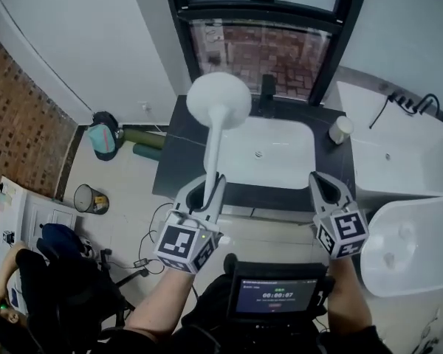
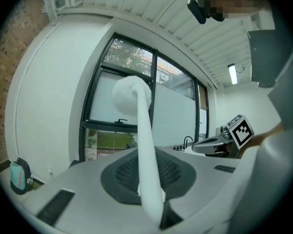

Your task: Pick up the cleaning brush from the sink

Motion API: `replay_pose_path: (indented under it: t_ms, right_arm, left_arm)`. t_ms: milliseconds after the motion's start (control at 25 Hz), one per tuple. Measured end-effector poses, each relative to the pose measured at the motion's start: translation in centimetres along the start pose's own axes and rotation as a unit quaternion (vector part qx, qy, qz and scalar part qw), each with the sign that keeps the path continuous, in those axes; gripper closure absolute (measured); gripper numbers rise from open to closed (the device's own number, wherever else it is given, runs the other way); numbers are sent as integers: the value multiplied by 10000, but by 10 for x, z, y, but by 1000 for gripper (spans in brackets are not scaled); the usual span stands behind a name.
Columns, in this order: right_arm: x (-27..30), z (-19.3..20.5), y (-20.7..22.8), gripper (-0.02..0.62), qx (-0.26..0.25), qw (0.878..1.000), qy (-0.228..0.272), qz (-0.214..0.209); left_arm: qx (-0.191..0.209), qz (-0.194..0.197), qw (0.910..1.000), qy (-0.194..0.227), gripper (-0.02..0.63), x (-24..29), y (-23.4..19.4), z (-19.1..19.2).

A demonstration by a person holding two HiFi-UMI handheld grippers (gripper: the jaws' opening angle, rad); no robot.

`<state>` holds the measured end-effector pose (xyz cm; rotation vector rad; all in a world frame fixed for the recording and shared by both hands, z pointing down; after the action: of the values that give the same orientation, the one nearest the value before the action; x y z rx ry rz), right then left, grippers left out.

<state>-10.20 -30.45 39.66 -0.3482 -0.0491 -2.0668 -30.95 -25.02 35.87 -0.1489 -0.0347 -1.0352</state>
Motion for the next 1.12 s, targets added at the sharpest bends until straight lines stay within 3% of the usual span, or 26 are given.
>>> replay_pose_path:
  t_ms: [160, 320, 520, 720, 920, 1120]
  right_arm:
    - [-95, -13, 2, 609, -259, 9992, 296, -19]
    - [-215, 17, -16, 609, -108, 9981, 592, -155]
    - [-327, 49, -63, 609, 119, 9966, 818, -46]
    - [-398, 49, -94, 609, 269, 9956, 865, 243]
    - [-443, 65, -113, 609, 1049, 9874, 1078, 500]
    - [-503, 55, -147, 609, 1069, 9845, 1340, 363]
  left_arm:
    - [360, -335, 9978, 454, 560, -47, 76, -36]
    - [384, -531, 9958, 632, 560, -122, 175, -9]
    - [564, -565, 9940, 747, 561, -233, 255, 10]
    - [696, -515, 9932, 775, 560, -302, 285, 9]
    - [890, -467, 9915, 826, 560, -353, 294, 20]
    - [522, -636, 9924, 915, 560, -407, 316, 11]
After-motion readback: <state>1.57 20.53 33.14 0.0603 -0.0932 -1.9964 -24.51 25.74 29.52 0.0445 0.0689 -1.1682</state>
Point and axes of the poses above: the fingertips, and each gripper's own axes: x forward along the fingers, y to its right, z out of its underside, the point moved 1 cm from there along -x, backward along the fingers, and after that the axes turned 7 degrees about z, right-handed, at the moved point
